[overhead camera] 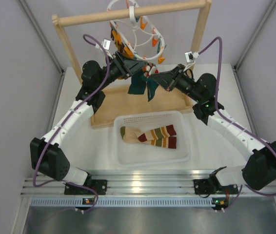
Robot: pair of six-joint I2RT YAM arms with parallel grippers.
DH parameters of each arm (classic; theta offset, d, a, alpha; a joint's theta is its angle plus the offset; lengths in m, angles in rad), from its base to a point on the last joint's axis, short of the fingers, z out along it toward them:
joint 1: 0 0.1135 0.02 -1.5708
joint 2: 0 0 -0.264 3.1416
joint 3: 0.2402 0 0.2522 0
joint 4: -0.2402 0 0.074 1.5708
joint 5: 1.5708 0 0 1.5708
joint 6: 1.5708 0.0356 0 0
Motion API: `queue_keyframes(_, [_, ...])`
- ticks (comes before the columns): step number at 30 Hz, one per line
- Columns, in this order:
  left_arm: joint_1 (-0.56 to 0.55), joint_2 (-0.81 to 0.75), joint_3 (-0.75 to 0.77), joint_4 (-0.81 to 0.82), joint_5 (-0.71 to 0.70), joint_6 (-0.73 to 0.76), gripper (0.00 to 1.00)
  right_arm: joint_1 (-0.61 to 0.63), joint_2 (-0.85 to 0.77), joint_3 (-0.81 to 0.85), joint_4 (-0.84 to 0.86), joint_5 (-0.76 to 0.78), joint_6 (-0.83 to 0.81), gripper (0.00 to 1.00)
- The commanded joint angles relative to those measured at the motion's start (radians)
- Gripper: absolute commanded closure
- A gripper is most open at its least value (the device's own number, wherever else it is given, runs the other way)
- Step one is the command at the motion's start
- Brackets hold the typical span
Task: Clip the socks to the hanger
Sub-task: Clamp the sock onto the hanger.
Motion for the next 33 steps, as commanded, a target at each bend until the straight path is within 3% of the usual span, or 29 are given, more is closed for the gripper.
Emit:
queue_keyframes(1, [0.015,-0.015,0.029,0.103,-0.040,-0.017,0.50,-0.001,0.014,0.046,0.078,0.007,-0.014,1.00])
queue_keyframes(8, [0.027,-0.024,0.032,0.117,-0.039,-0.022,0.38,-0.005,0.027,0.059,0.081,0.009,-0.011,1.00])
queue_keyframes(16, [0.048,-0.040,0.029,0.116,-0.052,-0.019,0.33,-0.004,-0.001,0.013,0.066,-0.002,-0.013,1.00])
queue_keyframes(19, [0.062,-0.041,0.040,0.114,-0.055,-0.025,0.35,-0.002,-0.005,0.000,0.049,-0.030,-0.027,0.82])
queue_keyframes(20, [0.070,-0.041,0.044,0.114,-0.058,-0.027,0.36,-0.002,-0.013,-0.009,0.044,-0.037,-0.033,0.65])
queue_keyframes(21, [0.074,-0.041,0.048,0.116,-0.058,-0.027,0.37,-0.002,-0.018,-0.013,0.029,-0.044,-0.055,0.58])
queue_keyframes(23, [0.088,-0.044,0.051,0.117,-0.060,-0.031,0.39,-0.002,-0.044,-0.035,0.009,-0.041,-0.082,0.53])
queue_keyframes(33, [0.122,-0.049,0.046,0.103,-0.048,-0.020,0.41,-0.025,-0.186,-0.107,-0.155,-0.024,-0.299,0.45])
